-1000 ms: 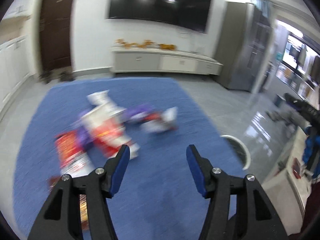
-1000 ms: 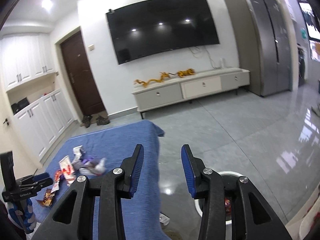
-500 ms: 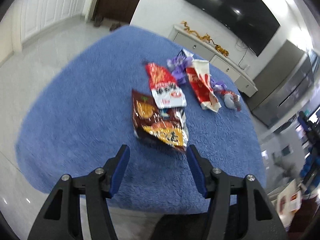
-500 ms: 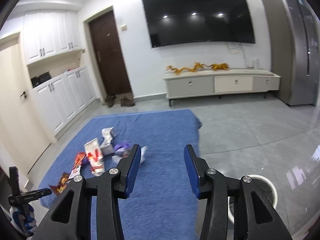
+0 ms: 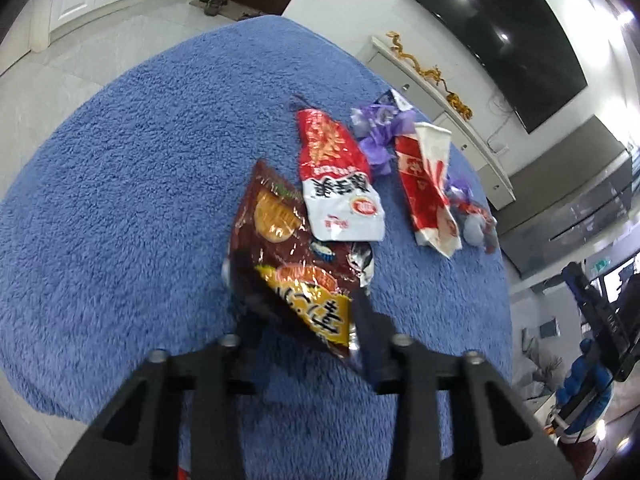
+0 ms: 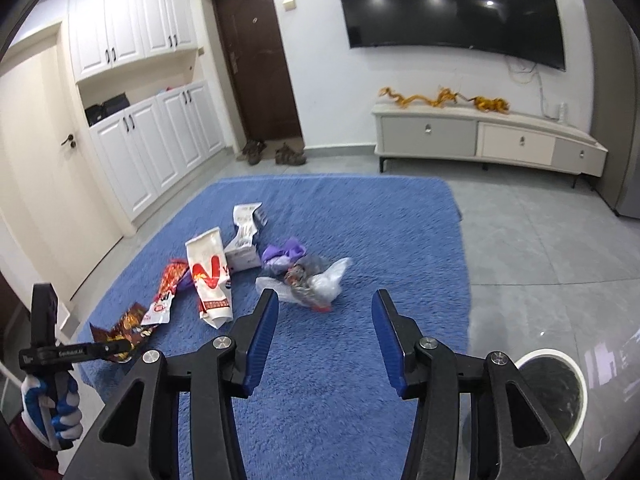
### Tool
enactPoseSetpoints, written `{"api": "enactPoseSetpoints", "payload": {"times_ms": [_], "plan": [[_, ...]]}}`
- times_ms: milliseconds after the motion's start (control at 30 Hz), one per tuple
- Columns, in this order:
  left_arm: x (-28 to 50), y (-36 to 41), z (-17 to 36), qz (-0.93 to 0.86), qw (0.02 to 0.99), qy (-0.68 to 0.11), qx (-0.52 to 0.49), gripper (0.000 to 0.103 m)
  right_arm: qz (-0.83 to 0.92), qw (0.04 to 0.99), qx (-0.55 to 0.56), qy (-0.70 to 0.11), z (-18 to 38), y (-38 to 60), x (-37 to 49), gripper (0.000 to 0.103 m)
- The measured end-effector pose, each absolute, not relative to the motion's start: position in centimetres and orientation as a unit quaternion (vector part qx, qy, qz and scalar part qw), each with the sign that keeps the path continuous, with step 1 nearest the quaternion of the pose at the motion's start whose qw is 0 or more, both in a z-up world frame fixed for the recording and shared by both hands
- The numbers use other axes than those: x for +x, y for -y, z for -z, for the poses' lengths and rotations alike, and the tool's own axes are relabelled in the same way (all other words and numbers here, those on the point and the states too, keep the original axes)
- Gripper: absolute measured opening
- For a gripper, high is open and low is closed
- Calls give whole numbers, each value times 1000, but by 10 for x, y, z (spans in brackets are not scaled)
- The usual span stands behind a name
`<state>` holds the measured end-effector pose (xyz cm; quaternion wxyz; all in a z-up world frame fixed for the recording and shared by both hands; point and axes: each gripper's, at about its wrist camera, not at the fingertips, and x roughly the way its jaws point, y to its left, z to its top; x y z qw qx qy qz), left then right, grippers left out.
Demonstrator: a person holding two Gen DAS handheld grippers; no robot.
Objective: Collect trash
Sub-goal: 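Grasp the brown snack wrapper with the left tool while the right tool grasps a clear plastic bag, then carry both wrappers to the trash bin and open both tools over it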
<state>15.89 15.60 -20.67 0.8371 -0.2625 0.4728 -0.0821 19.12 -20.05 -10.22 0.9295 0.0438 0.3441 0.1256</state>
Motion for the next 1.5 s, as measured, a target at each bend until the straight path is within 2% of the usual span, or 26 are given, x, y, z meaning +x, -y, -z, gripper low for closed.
{"api": "enactPoseSetpoints", "payload": {"times_ms": [33,133,367,600,700,767,800,1267,1500], "plan": [[162,-159,209,78,835,-474,-268,18,-129,927,43,-348,105,197,196,48],[164,-165,211,70,835,-471,-276,11,-146,919,39,-363,118,184,214,48],[165,-181,203,57,845,-449,-285,8,-162,907,32,-387,142,161,258,48],[164,-195,193,46,854,-428,-292,8,-166,896,35,-410,167,150,293,43],[160,-199,188,43,857,-423,-291,8,-170,891,38,-420,175,147,301,33],[156,-203,184,40,860,-418,-291,8,-182,885,45,-426,178,146,303,18],[154,-204,182,39,861,-415,-291,8,-191,882,50,-429,178,146,303,18],[127,-183,138,68,885,-385,-254,8,-224,908,97,-340,111,190,240,16],[142,-118,114,130,888,-389,-208,8,-162,933,115,-300,94,261,198,16]]}}
